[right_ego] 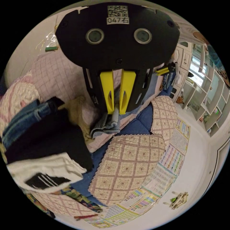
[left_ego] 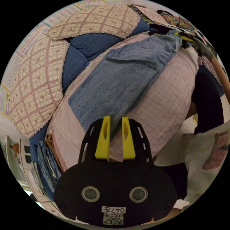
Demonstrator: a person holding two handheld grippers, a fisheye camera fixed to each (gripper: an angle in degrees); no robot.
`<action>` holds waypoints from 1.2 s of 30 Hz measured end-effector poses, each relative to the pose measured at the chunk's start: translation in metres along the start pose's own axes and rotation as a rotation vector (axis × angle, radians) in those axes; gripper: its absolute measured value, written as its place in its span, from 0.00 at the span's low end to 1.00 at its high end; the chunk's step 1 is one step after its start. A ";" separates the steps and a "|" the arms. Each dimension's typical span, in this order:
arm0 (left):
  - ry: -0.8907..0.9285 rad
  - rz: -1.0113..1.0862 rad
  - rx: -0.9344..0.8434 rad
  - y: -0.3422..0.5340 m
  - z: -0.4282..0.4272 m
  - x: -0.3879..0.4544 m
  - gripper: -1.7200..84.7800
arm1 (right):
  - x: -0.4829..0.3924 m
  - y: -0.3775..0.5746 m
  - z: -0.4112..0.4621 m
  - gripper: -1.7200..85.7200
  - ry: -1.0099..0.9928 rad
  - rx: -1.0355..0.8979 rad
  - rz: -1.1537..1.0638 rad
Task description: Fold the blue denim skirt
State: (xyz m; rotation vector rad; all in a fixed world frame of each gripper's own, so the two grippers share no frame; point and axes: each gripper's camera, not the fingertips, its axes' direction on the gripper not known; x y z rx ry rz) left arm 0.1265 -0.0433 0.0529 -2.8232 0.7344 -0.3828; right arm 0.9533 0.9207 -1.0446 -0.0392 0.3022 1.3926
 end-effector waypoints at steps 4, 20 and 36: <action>-0.017 0.062 0.021 0.006 -0.030 -0.029 0.03 | -0.054 -0.022 0.016 0.02 0.056 -0.061 -0.147; 0.374 -0.057 0.367 0.076 -0.027 -0.043 0.12 | -0.311 0.133 0.210 0.01 -0.048 -0.263 -0.760; 0.616 -0.367 0.455 0.060 0.145 -0.045 0.09 | -0.453 0.177 0.587 0.01 0.037 -0.719 -0.925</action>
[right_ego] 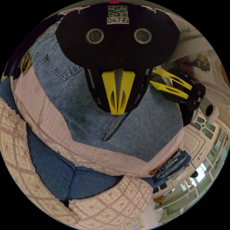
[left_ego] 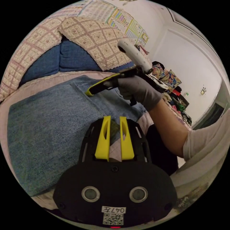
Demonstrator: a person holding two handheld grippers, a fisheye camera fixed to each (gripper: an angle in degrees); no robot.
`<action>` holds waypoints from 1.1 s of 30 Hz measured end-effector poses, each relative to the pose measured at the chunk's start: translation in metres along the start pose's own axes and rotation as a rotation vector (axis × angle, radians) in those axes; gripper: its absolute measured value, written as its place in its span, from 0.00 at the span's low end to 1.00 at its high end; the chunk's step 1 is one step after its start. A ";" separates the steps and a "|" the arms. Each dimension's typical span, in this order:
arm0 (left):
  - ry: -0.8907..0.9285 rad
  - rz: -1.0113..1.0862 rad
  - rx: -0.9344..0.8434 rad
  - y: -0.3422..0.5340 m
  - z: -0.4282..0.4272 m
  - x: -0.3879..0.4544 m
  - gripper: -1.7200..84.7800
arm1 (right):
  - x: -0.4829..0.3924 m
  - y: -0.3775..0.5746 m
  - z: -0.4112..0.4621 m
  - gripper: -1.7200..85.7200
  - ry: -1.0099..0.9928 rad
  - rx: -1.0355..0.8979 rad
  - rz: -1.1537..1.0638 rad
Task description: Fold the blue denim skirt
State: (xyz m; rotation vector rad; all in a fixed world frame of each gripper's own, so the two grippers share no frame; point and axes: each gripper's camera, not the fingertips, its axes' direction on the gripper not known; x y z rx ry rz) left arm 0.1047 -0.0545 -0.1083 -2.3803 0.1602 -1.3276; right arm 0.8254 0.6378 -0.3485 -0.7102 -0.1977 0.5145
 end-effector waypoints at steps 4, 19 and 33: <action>0.022 -0.015 0.103 -0.019 -0.032 -0.013 0.09 | -0.003 -0.022 0.024 0.01 -0.034 -0.003 -0.022; -0.007 -0.045 -0.078 0.006 0.079 0.000 0.12 | -0.025 -0.088 0.080 0.01 -0.105 0.116 -0.002; -0.361 0.146 -0.075 0.091 0.159 0.143 0.18 | -0.008 -0.053 0.097 0.09 -0.397 0.023 -0.046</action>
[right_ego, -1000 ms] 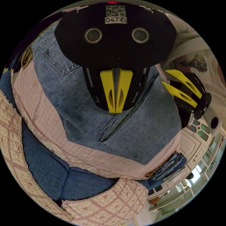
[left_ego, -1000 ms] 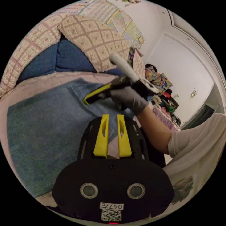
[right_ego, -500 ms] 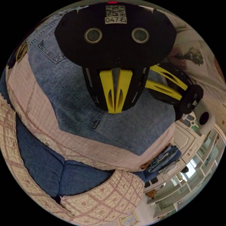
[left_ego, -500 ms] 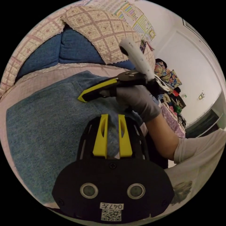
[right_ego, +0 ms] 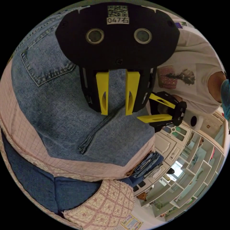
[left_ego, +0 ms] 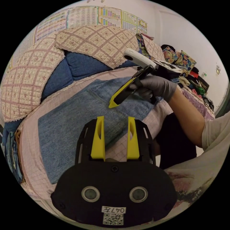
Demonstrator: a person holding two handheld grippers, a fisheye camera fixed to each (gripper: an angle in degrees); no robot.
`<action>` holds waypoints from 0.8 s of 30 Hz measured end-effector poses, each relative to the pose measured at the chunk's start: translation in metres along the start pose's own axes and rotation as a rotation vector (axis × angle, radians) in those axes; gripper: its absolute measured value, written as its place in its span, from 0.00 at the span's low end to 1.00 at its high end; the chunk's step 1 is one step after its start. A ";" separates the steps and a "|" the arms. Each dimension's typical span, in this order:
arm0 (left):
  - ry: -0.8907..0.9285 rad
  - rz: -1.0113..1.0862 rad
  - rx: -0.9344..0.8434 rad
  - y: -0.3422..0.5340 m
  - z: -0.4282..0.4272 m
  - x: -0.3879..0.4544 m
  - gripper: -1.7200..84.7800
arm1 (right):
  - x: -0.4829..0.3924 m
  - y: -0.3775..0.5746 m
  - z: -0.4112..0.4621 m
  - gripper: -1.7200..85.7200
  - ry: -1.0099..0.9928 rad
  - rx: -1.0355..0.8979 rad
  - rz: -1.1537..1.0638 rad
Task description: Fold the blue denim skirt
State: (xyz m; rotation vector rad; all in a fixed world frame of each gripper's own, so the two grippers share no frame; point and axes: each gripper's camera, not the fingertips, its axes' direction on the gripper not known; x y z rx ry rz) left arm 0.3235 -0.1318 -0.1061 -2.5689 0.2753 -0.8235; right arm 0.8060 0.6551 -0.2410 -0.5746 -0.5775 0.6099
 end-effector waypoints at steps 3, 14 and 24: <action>-0.007 -0.014 -0.021 0.010 0.026 0.033 0.18 | 0.003 0.001 0.000 0.05 -0.045 -0.003 -0.003; -0.225 -0.015 0.003 0.052 0.099 0.170 0.26 | 0.004 0.028 -0.048 0.01 -0.317 0.312 -0.053; -0.266 -0.234 0.141 0.123 0.130 0.152 0.07 | 0.004 0.063 -0.092 0.02 -0.499 0.493 -0.087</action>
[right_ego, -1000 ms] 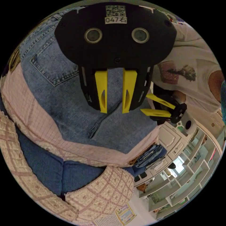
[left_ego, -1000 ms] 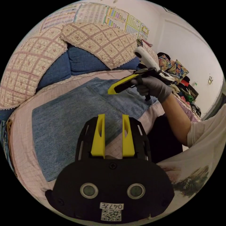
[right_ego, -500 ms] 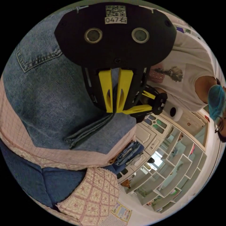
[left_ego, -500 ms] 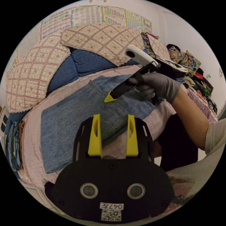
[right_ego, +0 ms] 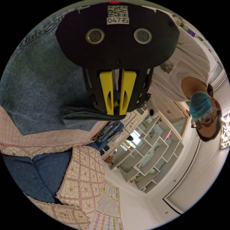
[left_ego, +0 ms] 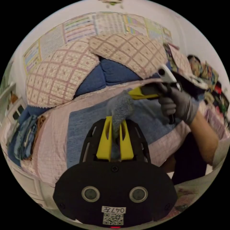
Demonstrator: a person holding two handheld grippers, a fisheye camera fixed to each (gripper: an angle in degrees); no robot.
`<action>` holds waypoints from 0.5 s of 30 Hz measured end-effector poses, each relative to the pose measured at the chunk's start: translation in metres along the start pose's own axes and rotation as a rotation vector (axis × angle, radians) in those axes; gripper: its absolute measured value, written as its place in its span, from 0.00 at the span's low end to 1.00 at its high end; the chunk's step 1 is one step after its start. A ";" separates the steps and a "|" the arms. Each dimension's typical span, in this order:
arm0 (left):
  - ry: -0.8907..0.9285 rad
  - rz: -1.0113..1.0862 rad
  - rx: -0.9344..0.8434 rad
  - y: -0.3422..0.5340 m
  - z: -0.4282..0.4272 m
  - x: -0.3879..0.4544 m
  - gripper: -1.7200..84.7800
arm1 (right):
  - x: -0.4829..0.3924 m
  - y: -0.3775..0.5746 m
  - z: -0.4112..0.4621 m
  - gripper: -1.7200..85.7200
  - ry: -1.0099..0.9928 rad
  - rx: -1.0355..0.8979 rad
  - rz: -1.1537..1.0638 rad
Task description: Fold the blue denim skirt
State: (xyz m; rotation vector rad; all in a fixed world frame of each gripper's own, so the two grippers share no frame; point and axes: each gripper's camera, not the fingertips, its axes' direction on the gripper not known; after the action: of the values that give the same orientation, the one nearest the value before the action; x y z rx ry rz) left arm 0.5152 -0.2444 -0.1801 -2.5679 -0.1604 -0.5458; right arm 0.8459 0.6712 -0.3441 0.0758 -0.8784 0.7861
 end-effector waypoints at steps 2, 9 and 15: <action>0.080 -0.137 0.058 0.017 -0.010 -0.057 0.07 | -0.010 0.005 -0.020 0.02 0.056 0.052 -0.027; 0.056 -0.597 0.150 0.161 -0.058 -0.283 0.08 | -0.042 0.023 -0.070 0.01 0.236 0.095 -0.074; 0.073 -0.891 -0.069 0.327 0.015 -0.363 0.10 | -0.044 0.037 -0.080 0.01 0.244 0.067 -0.004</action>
State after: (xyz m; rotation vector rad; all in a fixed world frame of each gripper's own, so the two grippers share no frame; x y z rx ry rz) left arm 0.2588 -0.5237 -0.4892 -2.4281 -1.3044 -0.9541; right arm 0.8583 0.7013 -0.4376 0.0399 -0.6208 0.8022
